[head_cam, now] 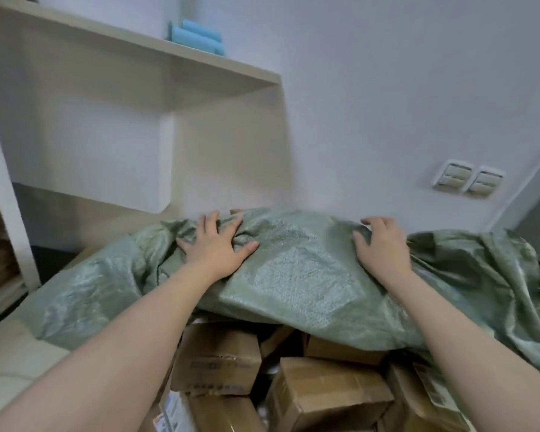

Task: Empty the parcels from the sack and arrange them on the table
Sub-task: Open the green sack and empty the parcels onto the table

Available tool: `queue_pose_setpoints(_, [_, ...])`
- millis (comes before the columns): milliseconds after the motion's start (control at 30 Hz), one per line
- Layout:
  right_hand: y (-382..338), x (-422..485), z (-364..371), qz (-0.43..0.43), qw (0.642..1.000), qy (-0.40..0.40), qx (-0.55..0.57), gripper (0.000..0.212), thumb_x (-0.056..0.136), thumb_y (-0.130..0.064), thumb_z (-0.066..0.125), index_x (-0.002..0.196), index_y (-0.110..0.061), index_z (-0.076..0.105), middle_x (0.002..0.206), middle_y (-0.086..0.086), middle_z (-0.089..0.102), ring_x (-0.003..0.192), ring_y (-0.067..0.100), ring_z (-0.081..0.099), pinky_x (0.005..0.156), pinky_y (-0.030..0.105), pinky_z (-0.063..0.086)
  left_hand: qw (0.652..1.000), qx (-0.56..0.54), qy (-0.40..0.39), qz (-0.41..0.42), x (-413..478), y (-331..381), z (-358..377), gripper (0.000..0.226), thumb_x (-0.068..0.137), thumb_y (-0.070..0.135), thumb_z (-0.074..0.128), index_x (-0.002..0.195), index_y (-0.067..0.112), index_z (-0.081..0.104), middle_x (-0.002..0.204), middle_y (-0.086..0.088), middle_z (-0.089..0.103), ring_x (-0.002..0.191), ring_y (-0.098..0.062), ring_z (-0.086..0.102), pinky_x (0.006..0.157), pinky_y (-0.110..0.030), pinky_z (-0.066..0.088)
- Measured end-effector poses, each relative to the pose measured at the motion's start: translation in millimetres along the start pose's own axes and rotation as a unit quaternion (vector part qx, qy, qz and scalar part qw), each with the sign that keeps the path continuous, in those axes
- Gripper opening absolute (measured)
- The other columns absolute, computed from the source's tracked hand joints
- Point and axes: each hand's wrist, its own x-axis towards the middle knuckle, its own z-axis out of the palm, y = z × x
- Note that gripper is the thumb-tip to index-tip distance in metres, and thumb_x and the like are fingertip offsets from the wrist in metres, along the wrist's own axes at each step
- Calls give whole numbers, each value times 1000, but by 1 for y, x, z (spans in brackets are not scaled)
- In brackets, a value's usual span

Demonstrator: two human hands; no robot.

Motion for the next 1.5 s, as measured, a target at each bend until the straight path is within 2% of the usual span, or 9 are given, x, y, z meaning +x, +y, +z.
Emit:
queue_pose_setpoints(100, [-73,-14,-25,-188,972,-68,126,50,89,-45,63,130,-19,55,129,3,56,122,22,48,106,38,38,996,-28,82,-30,-17,11,-10,79,82,74,47,148,37,26,155,-7,8,145,-30,6,111,-59,23])
queue_pose_setpoints(267, [-136,-63,-16,-290,886,-338,-126,109,71,-72,64,154,-37,3,164,1,3,149,31,-4,110,71,-4,983,-9,185,-14,-47,1,-19,55,92,47,54,141,24,43,140,-12,32,135,-31,26,118,-50,14])
queue_pose_setpoints(567, [-139,-82,15,-199,917,-269,-216,33,101,-34,37,129,-22,51,142,12,47,140,39,26,107,76,5,983,39,158,-80,-140,-68,-11,103,73,79,54,153,33,8,157,-12,7,148,-32,-2,111,-67,-8])
queue_pose_setpoints(767, [-159,-96,31,-224,912,-278,-202,125,69,-70,69,152,-32,-16,161,4,-21,147,39,-16,102,78,-2,995,72,54,-53,-129,-68,6,139,55,79,71,148,37,-24,159,-3,-24,144,-29,-28,103,-78,-7])
queue_pose_setpoints(900, [-168,-82,36,-170,936,-239,-194,58,90,-23,58,143,-30,34,151,8,36,140,33,31,105,78,9,996,76,54,-9,-108,-82,-3,132,63,64,77,148,40,-22,158,4,-24,147,-26,-23,106,-76,-4])
queue_pose_setpoints(1000, [-172,-64,30,-82,972,-192,-108,29,87,-7,47,114,-15,51,112,17,61,112,38,56,106,61,31,995,51,81,33,-93,-104,-17,120,76,16,78,150,41,-13,160,0,-17,149,-26,-10,115,-61,19])
queue_pose_setpoints(1200, [-165,-44,8,6,996,-77,-35,27,91,-6,48,117,-3,51,115,26,60,108,43,55,85,40,42,957,215,147,130,-49,-106,-96,67,96,10,48,150,41,24,131,1,54,111,-23,57,79,-33,42])
queue_pose_setpoints(1333, [-156,-51,8,-9,985,-170,-22,37,92,-11,49,128,-6,53,126,25,59,116,40,54,94,37,42,932,346,91,62,-39,-113,-118,35,98,13,38,117,29,63,107,4,68,104,-19,61,103,-37,29])
queue_pose_setpoints(1500, [-156,-81,5,-99,930,-352,-50,41,95,-36,55,133,-21,51,135,5,58,124,26,52,99,30,39,958,258,-113,-58,-58,-116,-72,57,90,5,38,146,17,35,141,-12,48,136,-33,37,111,-72,-1])
